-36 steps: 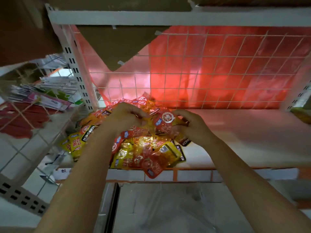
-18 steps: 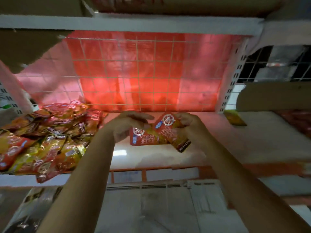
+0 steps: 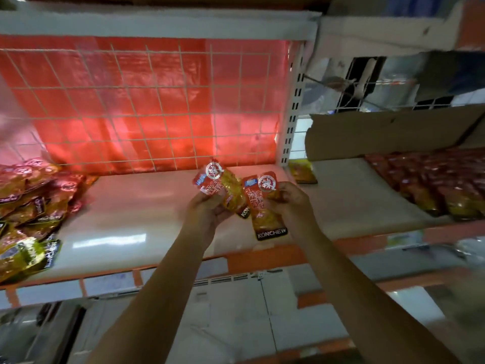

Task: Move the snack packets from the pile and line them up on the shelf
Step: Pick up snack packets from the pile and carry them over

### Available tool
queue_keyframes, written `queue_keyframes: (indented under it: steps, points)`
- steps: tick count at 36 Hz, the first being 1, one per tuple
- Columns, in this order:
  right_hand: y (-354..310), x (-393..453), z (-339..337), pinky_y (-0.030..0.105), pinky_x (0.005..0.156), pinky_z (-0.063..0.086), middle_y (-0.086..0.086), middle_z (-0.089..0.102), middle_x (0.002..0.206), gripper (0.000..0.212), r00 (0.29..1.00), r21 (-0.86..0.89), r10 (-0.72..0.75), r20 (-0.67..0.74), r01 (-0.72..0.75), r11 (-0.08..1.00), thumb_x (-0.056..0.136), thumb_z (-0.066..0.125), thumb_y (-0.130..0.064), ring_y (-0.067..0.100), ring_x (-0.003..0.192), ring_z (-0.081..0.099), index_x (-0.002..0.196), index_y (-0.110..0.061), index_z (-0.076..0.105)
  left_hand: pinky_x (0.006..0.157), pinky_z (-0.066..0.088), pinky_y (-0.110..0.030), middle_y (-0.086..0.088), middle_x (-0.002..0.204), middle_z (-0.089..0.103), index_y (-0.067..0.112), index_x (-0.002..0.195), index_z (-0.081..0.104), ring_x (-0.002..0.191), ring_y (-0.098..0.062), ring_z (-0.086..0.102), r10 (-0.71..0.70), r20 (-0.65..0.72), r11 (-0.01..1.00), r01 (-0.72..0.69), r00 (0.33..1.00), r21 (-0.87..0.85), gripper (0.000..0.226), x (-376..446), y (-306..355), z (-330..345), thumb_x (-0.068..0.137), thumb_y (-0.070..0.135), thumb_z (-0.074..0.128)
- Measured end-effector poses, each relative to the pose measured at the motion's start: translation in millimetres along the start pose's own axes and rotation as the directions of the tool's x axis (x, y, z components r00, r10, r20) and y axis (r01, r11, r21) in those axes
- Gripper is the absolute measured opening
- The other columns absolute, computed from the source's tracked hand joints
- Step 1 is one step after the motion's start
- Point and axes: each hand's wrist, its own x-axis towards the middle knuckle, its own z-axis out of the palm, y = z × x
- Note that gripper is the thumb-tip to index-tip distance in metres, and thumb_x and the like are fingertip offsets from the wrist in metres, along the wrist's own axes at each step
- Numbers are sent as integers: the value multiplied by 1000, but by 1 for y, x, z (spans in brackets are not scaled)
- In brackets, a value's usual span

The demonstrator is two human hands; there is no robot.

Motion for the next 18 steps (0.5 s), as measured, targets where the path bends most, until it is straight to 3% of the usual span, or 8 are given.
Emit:
queue_keyframes:
  steps: [8, 13, 15, 18]
  points:
    - [-3, 19, -128, 43, 83, 53, 10, 67, 95, 31, 997, 1, -39, -68, 39, 999, 77, 63, 10, 29, 91, 64, 86, -19, 60, 63, 58, -32, -8, 90, 66, 7, 97, 59, 79, -22, 64, 25, -62, 996, -19, 998, 92, 16, 8, -55, 95, 88, -3, 53]
    - [-4, 43, -211, 42, 83, 52, 3, 68, 87, 31, 985, -66, -74, -155, 65, 996, 78, 63, 8, 22, 86, 64, 86, -22, 62, 51, 55, -23, 4, 65, 71, 11, 86, 62, 60, -12, 67, 13, -83, 994, -5, 996, 106, 18, 16, -105, 173, 86, -6, 55]
    - [-10, 48, -237, 36, 80, 52, 4, 67, 89, 27, 976, -102, -99, -193, 80, 992, 79, 64, 5, 19, 85, 63, 87, -20, 62, 49, 54, -22, 4, 64, 71, 10, 85, 62, 57, -11, 67, -3, -89, 993, 14, 996, 114, 19, 16, -117, 202, 85, -8, 55]
    - [-16, 49, -258, 17, 62, 49, -2, 63, 80, 25, 974, -131, -128, -188, 104, 986, 81, 64, 5, 9, 74, 58, 88, -19, 60, 51, 55, -25, -3, 82, 69, 5, 96, 61, 71, -20, 66, -22, -75, 988, 33, 997, 154, 16, 14, -125, 224, 85, -6, 58]
